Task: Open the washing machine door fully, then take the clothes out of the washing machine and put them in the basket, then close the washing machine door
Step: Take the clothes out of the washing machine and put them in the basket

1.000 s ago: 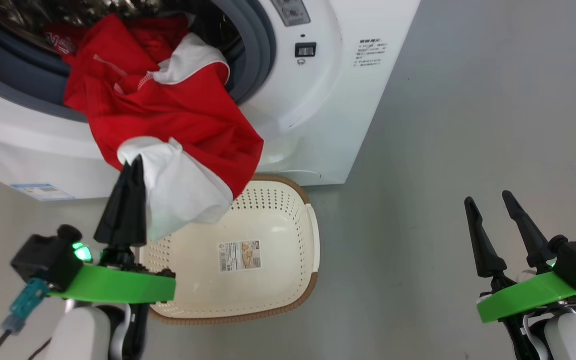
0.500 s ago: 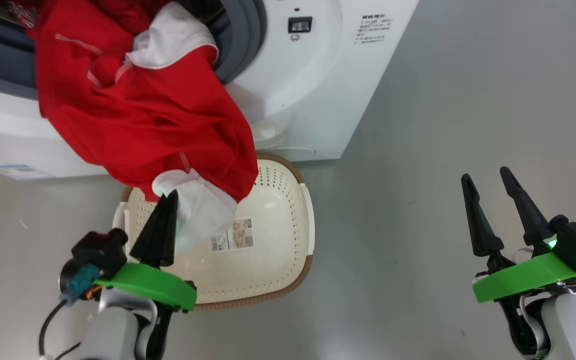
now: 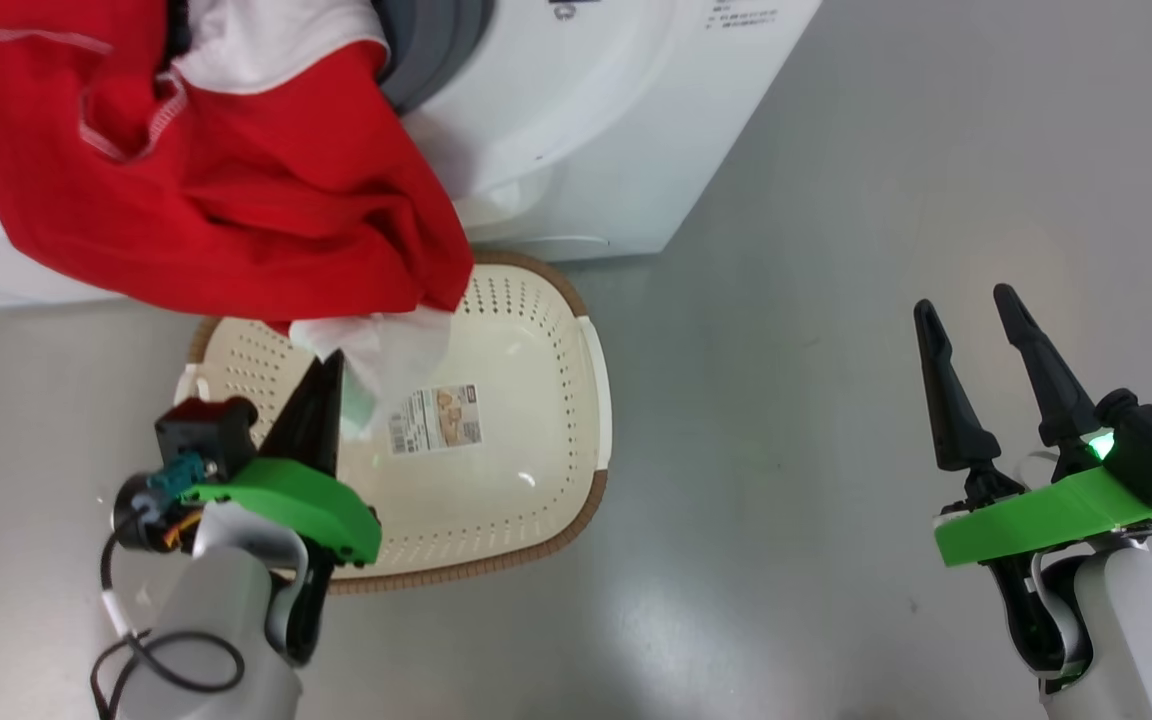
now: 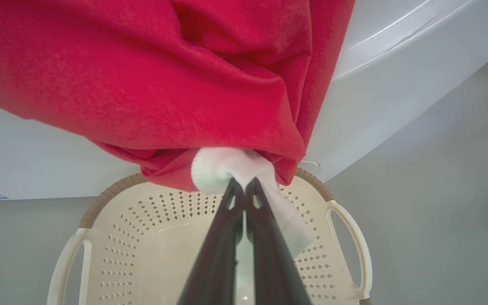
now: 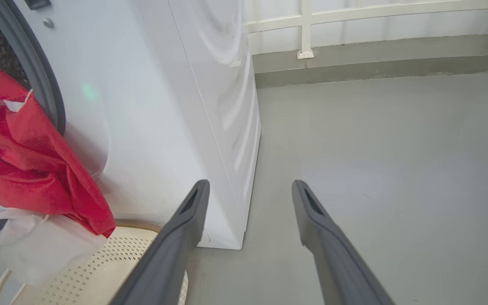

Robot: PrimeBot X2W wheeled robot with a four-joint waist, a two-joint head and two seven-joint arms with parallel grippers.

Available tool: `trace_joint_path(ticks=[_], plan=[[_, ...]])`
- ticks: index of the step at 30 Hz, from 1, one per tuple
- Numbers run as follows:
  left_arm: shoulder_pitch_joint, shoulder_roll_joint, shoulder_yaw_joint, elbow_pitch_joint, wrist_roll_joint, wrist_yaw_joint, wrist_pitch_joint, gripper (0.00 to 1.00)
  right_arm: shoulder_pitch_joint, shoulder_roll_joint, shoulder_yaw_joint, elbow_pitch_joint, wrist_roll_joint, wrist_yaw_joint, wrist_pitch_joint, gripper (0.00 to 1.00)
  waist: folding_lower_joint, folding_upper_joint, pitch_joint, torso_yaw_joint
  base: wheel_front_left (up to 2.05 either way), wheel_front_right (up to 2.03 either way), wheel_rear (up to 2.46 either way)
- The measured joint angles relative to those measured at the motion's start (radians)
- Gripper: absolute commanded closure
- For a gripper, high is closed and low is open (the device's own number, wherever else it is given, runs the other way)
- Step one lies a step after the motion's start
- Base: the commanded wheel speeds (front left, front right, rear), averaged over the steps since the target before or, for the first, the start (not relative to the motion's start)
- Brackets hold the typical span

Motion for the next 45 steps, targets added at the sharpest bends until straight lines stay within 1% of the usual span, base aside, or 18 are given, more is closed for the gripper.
trace_joint_path(ticks=[7,14,15,16,17,18,19,20,27,34,45], plan=[[-0.106,0.001,0.001,0.109,0.011,0.0,0.0,1.0,-0.029,0.001,0.003,-0.012,-0.006,0.0,0.0,0.0,0.0,0.0,0.059,-0.008,0.0,0.0,0.0],[-0.201,0.005,0.001,0.187,0.024,0.0,0.0,1.0,-0.057,0.002,0.006,-0.018,-0.007,0.0,0.0,0.0,0.0,0.0,0.113,-0.011,0.0,0.0,0.0],[-0.212,0.005,0.001,0.198,0.025,0.0,0.0,0.97,-0.063,0.002,0.006,-0.019,-0.007,0.0,0.0,0.0,0.0,0.0,0.119,-0.011,0.0,0.0,0.0],[-0.221,0.004,0.001,0.207,0.025,0.0,0.0,0.87,-0.068,0.002,0.006,-0.02,-0.007,0.0,0.0,0.0,0.0,0.0,0.124,-0.011,0.0,0.0,0.0],[-0.23,0.005,0.002,0.217,0.025,0.0,0.0,0.87,-0.07,0.001,0.007,-0.02,-0.007,0.0,0.0,0.0,0.0,0.0001,0.129,-0.012,0.0,0.0,0.0],[-0.237,0.005,0.002,0.225,0.025,0.0,0.0,0.67,-0.072,0.001,0.007,-0.02,-0.007,0.0,0.0,0.0,0.0,0.0,0.132,-0.012,0.0,0.0,0.0],[-0.247,0.005,0.002,0.239,0.025,0.0,0.0,0.07,-0.08,0.002,0.009,-0.019,-0.007,0.0,0.0,0.0,0.0,0.0001,0.136,-0.014,0.0,0.0,0.0],[-0.25,0.005,0.002,0.242,0.025,0.0,0.0,0.0,-0.081,0.002,0.009,-0.02,-0.007,0.0,0.0,0.0,0.0,0.0,0.137,-0.015,0.0,0.0,0.0],[-0.253,0.005,0.002,0.253,0.023,0.0,0.0,0.0,-0.081,0.001,0.008,-0.019,-0.01,0.0,0.0,0.0,0.0,0.0,0.13,-0.012,0.0,0.0,0.0],[-0.253,0.004,-0.002,0.245,-0.002,0.0,0.0,0.0,-0.081,-0.002,0.007,-0.019,-0.01,0.0,0.0,0.0,0.0001,0.0,0.122,0.001,0.0,0.0,0.0],[-0.214,0.0,0.003,0.172,-0.029,0.0,0.0,0.0,-0.079,-0.009,0.006,-0.015,-0.013,0.0,0.0,0.0,0.0,0.0,0.096,0.018,0.0,0.0,0.0]])
